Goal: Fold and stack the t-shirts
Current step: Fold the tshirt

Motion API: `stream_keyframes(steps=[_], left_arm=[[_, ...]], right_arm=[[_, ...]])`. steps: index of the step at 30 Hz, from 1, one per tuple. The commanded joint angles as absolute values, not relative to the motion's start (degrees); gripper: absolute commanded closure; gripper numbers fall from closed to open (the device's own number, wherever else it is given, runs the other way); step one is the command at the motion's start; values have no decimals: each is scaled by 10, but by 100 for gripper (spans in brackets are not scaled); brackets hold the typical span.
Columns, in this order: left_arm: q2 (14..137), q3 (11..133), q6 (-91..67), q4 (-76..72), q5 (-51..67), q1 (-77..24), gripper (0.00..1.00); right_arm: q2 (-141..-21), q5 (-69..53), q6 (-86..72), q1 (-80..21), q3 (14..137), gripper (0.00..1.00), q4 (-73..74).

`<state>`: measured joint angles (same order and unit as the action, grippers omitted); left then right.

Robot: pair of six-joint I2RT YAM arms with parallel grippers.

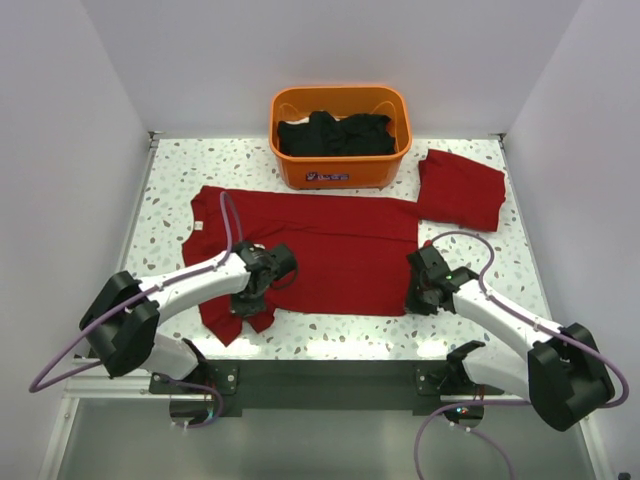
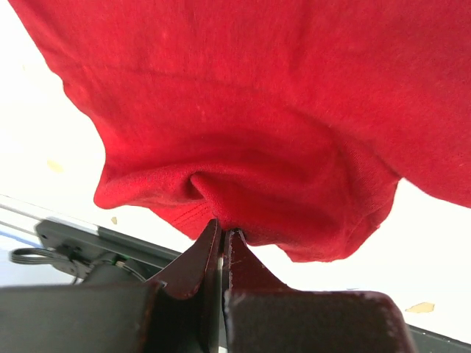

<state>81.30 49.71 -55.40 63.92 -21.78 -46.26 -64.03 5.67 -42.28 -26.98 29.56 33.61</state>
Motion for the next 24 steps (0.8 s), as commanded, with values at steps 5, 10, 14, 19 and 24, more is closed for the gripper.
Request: stream_keyframes(steps=[5, 10, 14, 19, 24], left_arm=[[857, 574, -488, 657, -269, -449, 100], [874, 606, -477, 681, -302, -440, 100], [873, 634, -454, 681, -320, -426, 100], [891, 669, -411, 661, -342, -395, 100], [927, 701, -360, 634, -363, -362, 100]], right_arm=[[-638, 91, -391, -272, 339, 100, 346], [-616, 105, -374, -272, 362, 100, 362], [-614, 111, -363, -271, 375, 100, 362], [-639, 119, -353, -271, 403, 100, 352], [-675, 145, -335, -263, 447, 100, 360]])
